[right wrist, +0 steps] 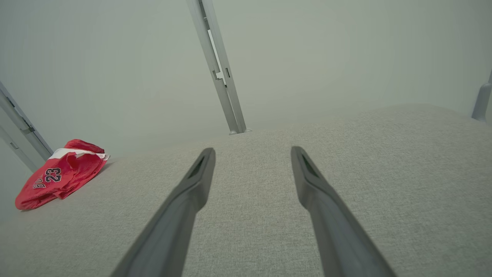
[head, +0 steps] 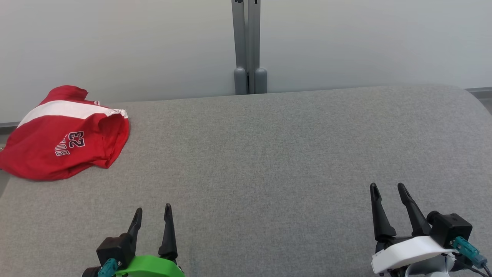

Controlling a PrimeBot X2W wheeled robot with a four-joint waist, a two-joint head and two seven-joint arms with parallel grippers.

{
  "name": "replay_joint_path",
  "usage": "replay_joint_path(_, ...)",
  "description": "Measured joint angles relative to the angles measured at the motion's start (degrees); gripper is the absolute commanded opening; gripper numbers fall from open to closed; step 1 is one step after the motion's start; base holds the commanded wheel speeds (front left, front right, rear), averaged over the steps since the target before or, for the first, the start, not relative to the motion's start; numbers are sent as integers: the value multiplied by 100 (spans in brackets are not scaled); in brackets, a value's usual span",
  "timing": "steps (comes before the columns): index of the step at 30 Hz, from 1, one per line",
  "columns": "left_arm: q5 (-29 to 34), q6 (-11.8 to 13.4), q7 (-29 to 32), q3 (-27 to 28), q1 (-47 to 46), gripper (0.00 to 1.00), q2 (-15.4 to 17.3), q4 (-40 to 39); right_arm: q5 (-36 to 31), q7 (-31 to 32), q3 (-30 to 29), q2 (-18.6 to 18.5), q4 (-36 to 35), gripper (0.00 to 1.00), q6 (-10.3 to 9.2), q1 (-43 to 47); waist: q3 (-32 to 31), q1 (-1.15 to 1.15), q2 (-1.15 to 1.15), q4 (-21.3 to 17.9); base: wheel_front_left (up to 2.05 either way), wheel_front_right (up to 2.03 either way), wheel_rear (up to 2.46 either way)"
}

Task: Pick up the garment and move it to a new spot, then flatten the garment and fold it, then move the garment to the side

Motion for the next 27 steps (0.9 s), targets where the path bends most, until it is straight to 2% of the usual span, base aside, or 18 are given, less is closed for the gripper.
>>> replay_joint_path(19,610,77,-197,-112,0,100,5,130,-727,-208,-3,-10,14,100,1,26,-58,0,0,-4,0,0,0)
replay_joint_path(27,619,92,-219,-113,1,100,7,177,-736,-214,-5,-12,134,100,1,28,-59,0,0,3,0,0,0)
